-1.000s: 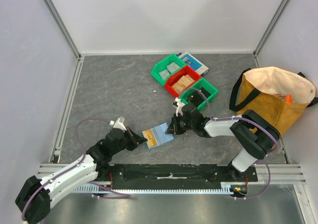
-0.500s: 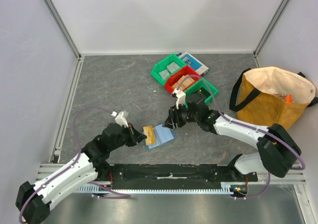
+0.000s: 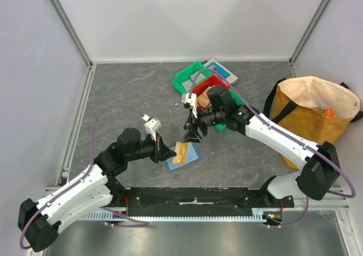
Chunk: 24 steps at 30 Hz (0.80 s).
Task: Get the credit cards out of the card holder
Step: Place the credit card in the storage box.
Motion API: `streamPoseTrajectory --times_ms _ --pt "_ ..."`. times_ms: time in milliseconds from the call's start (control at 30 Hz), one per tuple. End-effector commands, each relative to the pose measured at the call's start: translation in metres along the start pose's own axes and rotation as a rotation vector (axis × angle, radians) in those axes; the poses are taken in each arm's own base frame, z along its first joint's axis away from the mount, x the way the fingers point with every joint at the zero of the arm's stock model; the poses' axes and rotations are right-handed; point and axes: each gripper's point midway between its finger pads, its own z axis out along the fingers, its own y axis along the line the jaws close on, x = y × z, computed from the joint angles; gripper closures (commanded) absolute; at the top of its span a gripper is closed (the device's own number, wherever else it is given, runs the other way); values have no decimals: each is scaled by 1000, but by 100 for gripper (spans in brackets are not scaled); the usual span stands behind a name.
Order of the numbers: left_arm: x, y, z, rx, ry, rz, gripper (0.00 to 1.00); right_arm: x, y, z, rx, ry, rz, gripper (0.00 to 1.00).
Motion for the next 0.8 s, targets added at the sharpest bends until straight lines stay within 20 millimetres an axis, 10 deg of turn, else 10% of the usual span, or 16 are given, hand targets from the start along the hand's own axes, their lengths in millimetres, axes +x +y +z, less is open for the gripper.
streamPoseTrajectory --times_ms 0,267,400,467,767 --pt "-22 -38 -9 149 15 208 98 2 18 -3 -173 81 -122 31" --pt "-34 -48 -14 162 76 320 98 9 28 0 -303 132 -155 46" --pt "-40 -45 -12 138 101 352 98 13 30 -1 -320 140 -159 94" --pt "-45 -44 -12 115 97 372 96 13 30 -2 -319 138 -161 100" --pt "-110 14 -43 -355 -174 358 40 -2 -24 -6 -80 72 2 100"
